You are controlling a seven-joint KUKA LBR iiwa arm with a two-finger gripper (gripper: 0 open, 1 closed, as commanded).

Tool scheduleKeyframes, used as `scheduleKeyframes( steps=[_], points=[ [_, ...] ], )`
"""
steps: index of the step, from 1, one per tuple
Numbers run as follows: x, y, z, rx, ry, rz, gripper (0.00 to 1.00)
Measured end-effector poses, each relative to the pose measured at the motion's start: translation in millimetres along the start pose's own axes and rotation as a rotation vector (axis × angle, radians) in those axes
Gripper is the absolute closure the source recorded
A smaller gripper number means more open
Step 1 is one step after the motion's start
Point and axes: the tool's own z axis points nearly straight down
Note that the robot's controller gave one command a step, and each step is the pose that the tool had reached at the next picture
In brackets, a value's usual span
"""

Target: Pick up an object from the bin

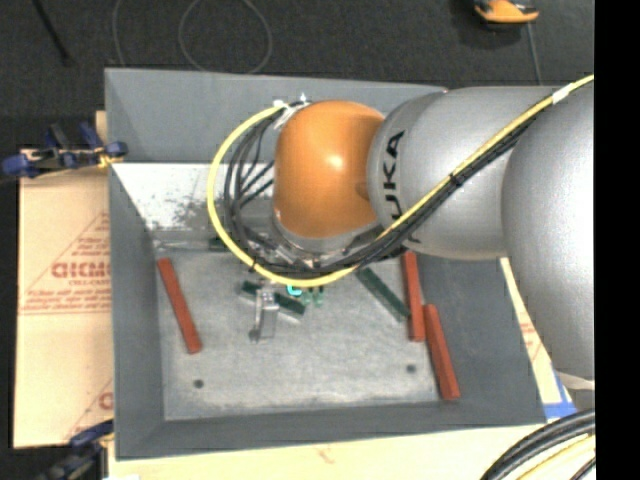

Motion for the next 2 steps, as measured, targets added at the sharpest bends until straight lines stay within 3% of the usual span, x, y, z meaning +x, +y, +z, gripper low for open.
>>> scheduleKeyframes(
  steps=[1, 2],
  points=[
    [-59.9, -56.6, 81.8, 0.004, -0.001, 0.018, 0.0],
    [-60.3, -58.5, 102.5, -0.002, -0.007, 0.167, 0.0]
  ],
)
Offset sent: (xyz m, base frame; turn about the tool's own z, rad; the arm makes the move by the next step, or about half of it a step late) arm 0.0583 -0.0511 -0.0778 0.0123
